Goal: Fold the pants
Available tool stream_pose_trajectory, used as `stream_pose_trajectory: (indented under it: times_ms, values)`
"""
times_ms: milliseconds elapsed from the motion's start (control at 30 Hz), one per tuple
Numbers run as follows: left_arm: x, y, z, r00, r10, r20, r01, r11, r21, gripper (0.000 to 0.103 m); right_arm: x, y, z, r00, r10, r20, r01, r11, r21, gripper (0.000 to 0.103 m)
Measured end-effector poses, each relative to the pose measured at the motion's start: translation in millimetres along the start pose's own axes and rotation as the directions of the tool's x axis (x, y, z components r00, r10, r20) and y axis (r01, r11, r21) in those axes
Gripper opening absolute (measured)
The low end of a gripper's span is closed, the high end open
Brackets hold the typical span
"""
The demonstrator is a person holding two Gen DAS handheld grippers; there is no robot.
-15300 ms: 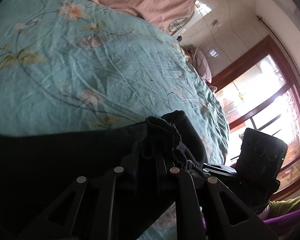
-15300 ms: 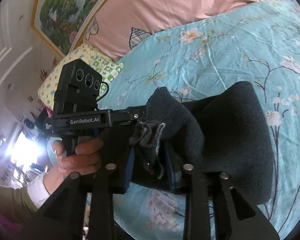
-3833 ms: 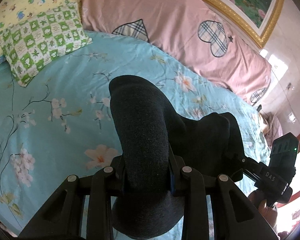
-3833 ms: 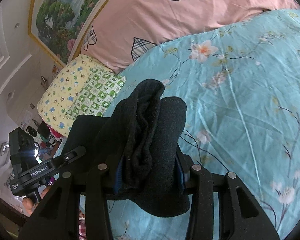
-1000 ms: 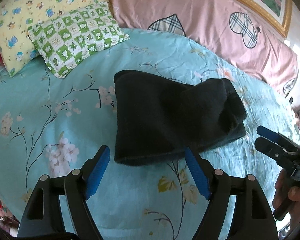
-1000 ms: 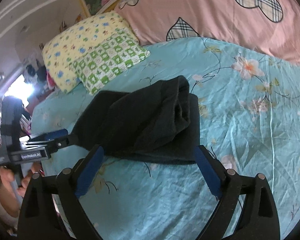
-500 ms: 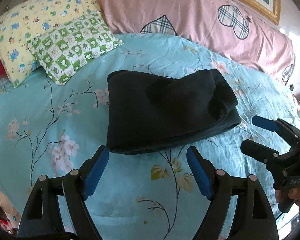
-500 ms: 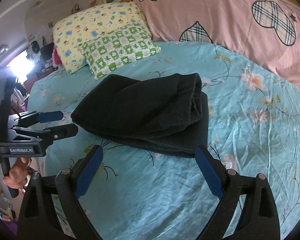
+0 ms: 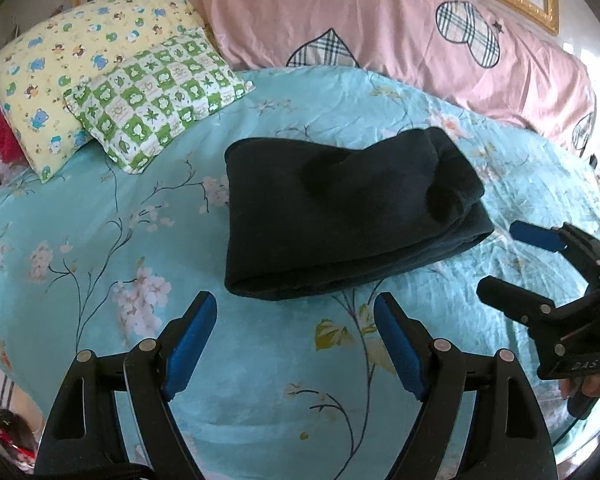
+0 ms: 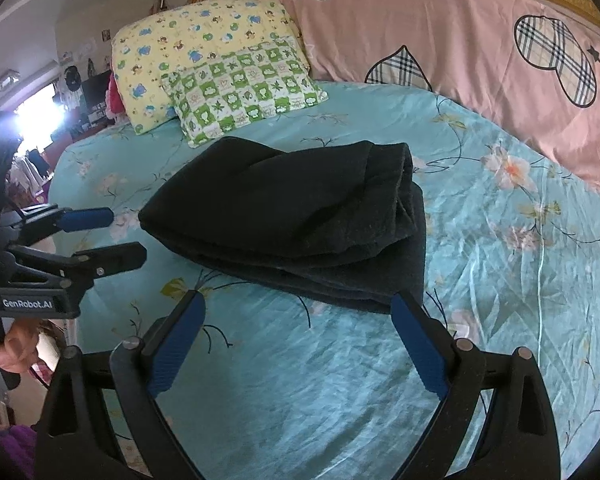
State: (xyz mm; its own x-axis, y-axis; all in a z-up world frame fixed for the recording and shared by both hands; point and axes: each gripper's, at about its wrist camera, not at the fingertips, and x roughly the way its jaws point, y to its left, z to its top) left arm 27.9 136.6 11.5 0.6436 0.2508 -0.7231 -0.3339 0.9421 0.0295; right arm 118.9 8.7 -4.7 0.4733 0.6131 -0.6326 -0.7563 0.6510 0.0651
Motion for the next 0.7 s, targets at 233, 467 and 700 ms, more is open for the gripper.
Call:
stream_pose_trajectory:
  times_ms: [233,467,700]
  values:
    - [0.7,-2.1,-2.9,1.0,0.009,0.006,-0.009,1.0,0.014,0.081,0.9,2.1,-2.1,1.0,-0.005,0.0,0.005,1.0,-0.015,0.094]
    - [2.1,-1.6,-3.3,1.0,0.001,0.013,-0.001,1.0,0.012,0.082,1.8,4.2,-0.5,1.0,-0.01,0.004,0.01,1.0,-0.024,0.094]
    - [0.1,-4.0,-2.1,1.0,0.002,0.031,-0.002,1.0,0.017,0.082,2.2,6.7,2.3,1.0,-0.013,0.011,0.014,0.999,-0.03,0.094]
